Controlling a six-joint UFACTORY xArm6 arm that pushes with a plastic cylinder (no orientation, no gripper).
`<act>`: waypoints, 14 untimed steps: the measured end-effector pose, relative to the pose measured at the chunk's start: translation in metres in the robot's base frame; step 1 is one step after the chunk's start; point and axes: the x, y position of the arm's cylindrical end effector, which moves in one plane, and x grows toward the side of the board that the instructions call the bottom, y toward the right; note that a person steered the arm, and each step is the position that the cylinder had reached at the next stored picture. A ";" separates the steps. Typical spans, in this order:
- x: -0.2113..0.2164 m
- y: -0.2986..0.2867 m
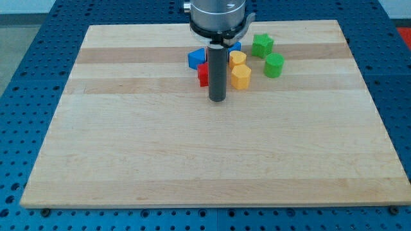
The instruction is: Push the green circle to the bottom right
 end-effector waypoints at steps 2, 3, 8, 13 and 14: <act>-0.016 0.042; -0.018 0.047; -0.085 0.139; -0.091 0.247; -0.064 0.250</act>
